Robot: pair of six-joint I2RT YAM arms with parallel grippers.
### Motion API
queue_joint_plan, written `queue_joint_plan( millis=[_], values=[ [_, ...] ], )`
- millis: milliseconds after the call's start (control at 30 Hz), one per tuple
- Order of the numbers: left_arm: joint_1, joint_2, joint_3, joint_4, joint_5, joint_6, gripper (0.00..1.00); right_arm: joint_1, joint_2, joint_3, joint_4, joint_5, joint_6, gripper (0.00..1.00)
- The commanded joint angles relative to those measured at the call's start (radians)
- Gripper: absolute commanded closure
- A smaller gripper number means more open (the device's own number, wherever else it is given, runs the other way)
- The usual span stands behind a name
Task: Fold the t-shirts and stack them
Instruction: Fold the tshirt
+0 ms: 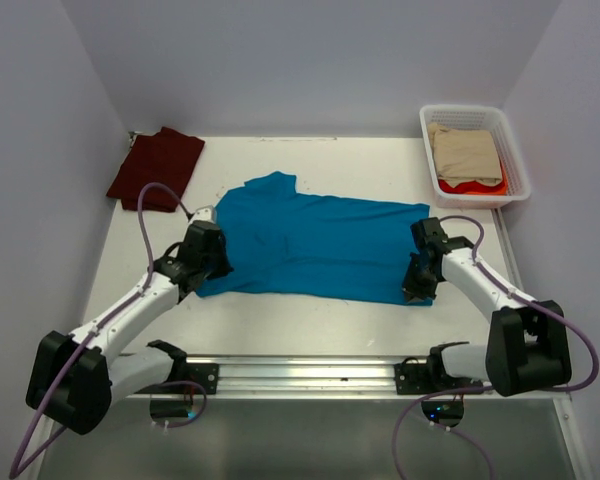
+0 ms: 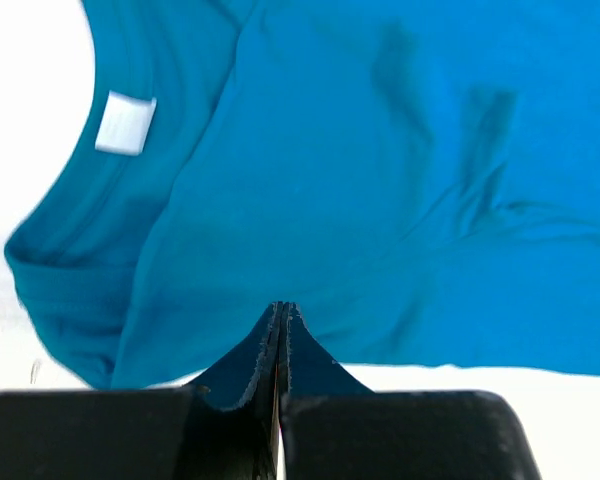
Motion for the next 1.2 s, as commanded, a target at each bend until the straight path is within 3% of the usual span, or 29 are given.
queue_joint_plan(
  millis=[0,300,633,867,1167],
  values=[
    [0.006,-0.004,-0.031,0.133,-0.045,0.046,1.0,0.008,0.007,0.008,-0.006,0.006,0.004,1.0],
    [0.008,0.125,-0.1,0.246,-0.058,0.047,1.0,0.013,-0.148,0.087,-0.008,-0.009,-0.027,1.0],
    [0.008,0.211,-0.08,0.048,-0.142,-0.037,1.0,0.012,-0.148,0.311,0.004,0.084,-0.064,1.0],
    [0.008,0.284,-0.046,-0.086,-0.05,-0.101,1.0,0.012,-0.077,0.387,0.024,0.098,-0.087,1.0],
    [-0.018,0.076,-0.08,-0.227,0.096,-0.169,1.0,0.01,-0.027,0.408,0.046,0.12,-0.102,1.0]
  ],
)
